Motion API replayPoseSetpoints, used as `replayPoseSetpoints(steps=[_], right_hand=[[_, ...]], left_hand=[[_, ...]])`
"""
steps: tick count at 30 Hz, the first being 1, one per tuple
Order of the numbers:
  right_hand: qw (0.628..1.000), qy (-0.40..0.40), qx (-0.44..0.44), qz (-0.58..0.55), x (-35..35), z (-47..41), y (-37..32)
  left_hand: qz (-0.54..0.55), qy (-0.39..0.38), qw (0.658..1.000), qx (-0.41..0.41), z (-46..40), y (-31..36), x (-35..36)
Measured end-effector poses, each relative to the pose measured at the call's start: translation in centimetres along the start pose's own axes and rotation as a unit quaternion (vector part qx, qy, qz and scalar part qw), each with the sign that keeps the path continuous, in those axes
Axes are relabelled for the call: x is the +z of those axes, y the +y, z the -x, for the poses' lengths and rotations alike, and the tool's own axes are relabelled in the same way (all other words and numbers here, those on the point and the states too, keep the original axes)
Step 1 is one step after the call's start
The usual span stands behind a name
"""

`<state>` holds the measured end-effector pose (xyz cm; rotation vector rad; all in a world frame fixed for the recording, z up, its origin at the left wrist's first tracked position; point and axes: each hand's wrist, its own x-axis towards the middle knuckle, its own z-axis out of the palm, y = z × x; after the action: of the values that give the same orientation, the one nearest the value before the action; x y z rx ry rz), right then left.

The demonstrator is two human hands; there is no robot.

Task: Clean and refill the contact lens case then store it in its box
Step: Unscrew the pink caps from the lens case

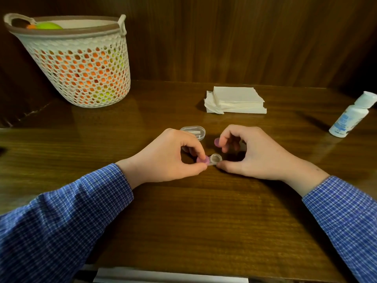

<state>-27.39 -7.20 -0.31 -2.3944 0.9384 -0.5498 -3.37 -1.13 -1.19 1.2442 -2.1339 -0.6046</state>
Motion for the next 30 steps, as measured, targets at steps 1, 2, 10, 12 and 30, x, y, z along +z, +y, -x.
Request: replayPoseSetpoints(steps=[1, 2, 10, 12, 30], right_hand=[[1.000, 0.005, 0.000, -0.002, 0.0, 0.0, 0.1], [1.000, 0.011, 0.001, -0.005, 0.1, -0.1, 0.2], [0.999, 0.022, -0.009, -0.025, 0.5, -0.2, 0.3], [0.999, 0.020, -0.010, -0.031, 0.5, -0.1, 0.2], [0.998, -0.019, -0.029, -0.048, 1.1, 0.2, -0.6]], left_hand=[[0.001, -0.001, 1.000, 0.003, 0.1, 0.1, 0.0], [0.003, -0.001, 1.000, 0.004, 0.1, 0.2, 0.0], [0.002, 0.020, 1.000, -0.009, 0.4, 0.1, 0.0], [-0.001, 0.033, 0.999, -0.015, 0.4, 0.1, 0.1], [0.022, 0.030, 0.999, -0.039, 0.2, 0.5, 0.6]])
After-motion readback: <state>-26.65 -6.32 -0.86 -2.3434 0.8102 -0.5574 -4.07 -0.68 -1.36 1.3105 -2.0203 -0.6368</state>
